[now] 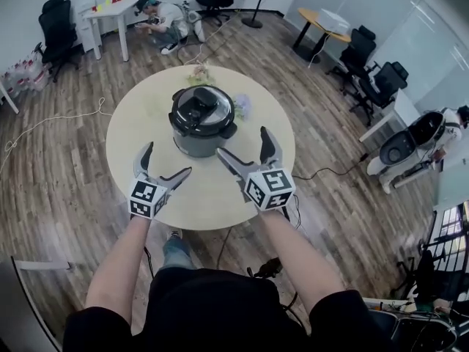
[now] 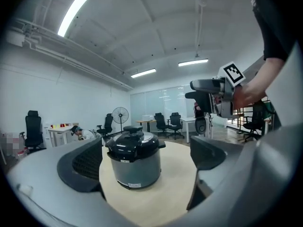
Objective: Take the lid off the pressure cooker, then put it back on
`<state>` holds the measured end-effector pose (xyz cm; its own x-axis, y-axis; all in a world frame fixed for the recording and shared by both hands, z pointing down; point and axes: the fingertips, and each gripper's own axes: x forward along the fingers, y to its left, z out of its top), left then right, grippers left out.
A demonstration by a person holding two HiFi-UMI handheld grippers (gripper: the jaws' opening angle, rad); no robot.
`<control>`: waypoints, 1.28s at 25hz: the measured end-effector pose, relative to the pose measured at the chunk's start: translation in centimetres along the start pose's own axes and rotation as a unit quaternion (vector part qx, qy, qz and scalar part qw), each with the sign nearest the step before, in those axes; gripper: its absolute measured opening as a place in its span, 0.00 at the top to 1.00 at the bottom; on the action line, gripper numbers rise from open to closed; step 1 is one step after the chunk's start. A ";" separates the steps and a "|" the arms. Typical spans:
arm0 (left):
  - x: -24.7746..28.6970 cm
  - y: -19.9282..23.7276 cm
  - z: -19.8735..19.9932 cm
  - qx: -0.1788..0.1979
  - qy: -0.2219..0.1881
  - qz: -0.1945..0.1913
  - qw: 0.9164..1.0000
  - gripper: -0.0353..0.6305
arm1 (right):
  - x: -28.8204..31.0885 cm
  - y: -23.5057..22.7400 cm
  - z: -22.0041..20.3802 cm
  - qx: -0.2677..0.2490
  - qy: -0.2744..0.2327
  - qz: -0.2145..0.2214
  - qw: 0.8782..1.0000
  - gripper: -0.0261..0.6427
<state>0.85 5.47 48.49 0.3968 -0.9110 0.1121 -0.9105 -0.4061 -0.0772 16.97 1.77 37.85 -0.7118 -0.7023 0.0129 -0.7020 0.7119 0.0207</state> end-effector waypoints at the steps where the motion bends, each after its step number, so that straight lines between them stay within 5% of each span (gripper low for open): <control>1: 1.2 1.3 -0.7 -0.005 0.006 -0.006 1.000 0.10 | 1.8 -0.5 0.1 -0.003 0.005 -0.003 1.000 0.07; 10: 10.1 8.0 -7.6 -0.015 0.067 -0.098 0.993 0.06 | 15.5 -4.0 0.6 -0.019 0.037 -0.033 0.999 0.07; 16: 14.9 9.2 -11.0 -0.054 0.089 -0.136 0.985 0.06 | 21.3 -5.9 0.7 -0.024 0.057 -0.045 0.997 0.07; 22: 17.8 9.2 -12.8 -0.055 0.105 -0.161 0.980 0.06 | 25.5 -6.2 -1.9 -0.033 0.135 0.006 0.990 0.07; 26: 18.8 9.5 -13.0 -0.044 0.104 -0.151 0.982 0.06 | 27.4 -6.5 -5.7 -0.034 0.228 0.054 0.971 0.07; 32: 19.3 9.3 -13.4 -0.040 0.114 -0.144 0.982 0.06 | 29.1 -5.6 -11.6 -0.021 0.373 0.138 0.917 0.08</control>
<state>-1.53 -14.94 63.23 0.6121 -0.7151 0.3375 -0.7736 -0.6299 0.0682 0.45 -22.70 49.67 -0.6375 -0.3145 0.7033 -0.4848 0.8732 -0.0490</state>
